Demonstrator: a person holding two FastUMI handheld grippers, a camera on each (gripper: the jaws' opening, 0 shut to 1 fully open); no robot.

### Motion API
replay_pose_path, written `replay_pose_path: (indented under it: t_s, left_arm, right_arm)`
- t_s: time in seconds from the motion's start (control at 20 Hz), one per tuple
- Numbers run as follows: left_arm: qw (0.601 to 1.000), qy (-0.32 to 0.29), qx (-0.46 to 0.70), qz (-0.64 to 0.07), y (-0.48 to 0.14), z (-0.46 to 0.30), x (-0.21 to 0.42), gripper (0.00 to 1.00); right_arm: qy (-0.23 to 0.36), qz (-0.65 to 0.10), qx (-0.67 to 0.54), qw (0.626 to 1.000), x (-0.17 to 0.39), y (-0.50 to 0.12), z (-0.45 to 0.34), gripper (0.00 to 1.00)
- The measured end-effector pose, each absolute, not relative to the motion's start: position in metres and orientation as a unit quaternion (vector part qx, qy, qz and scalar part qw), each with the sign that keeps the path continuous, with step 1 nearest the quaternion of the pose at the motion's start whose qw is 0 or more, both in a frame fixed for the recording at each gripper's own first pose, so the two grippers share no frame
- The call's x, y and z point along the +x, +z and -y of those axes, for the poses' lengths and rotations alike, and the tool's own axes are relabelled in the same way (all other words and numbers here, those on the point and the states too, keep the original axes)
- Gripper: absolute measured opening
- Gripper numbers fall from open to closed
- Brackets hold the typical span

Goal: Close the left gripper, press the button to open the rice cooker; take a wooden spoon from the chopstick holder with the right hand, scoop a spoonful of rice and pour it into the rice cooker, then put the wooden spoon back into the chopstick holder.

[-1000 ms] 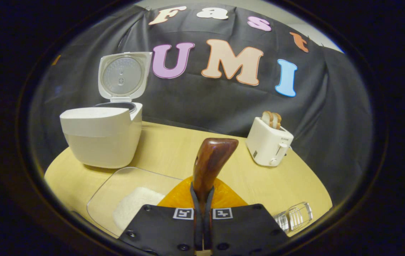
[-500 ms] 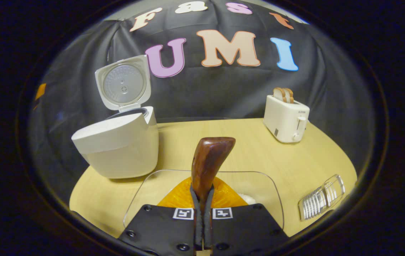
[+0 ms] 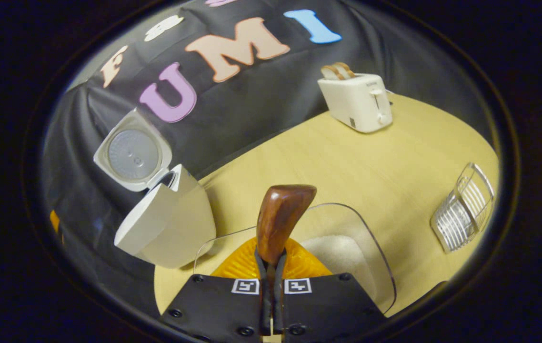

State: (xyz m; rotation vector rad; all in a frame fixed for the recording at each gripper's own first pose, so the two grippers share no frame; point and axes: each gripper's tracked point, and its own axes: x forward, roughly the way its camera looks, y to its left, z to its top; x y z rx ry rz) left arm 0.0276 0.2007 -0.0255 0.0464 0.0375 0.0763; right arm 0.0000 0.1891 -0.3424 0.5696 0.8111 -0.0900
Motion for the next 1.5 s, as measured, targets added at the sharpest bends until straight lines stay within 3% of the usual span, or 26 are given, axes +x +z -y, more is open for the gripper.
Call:
replay_pose_path:
  t_s: [0.15, 0.55, 0.7, 1.5]
  left_arm:
    - [0.999, 0.036, 0.027, -0.015, -0.021, -0.198, 0.028, 0.96]
    - [0.999, 0.036, 0.020, -0.012, -0.019, -0.192, 0.025, 0.96]
    - [0.999, 0.039, 0.020, -0.007, -0.016, -0.194, 0.024, 0.99]
    - [0.996, 0.089, 0.003, -0.018, -0.027, -0.241, -0.002, 0.96]
  right_arm:
    - [-0.062, -0.394, 0.331, 0.855, 0.001, -0.341, -0.175, 0.05]
    - [-0.059, -0.364, 0.395, 0.842, 0.023, -0.292, -0.158, 0.04]
    - [-0.048, -0.356, 0.418, 0.834, 0.034, -0.274, -0.163, 0.05]
    - [0.065, -0.317, 0.463, 0.825, 0.098, -0.173, -0.272, 0.05]
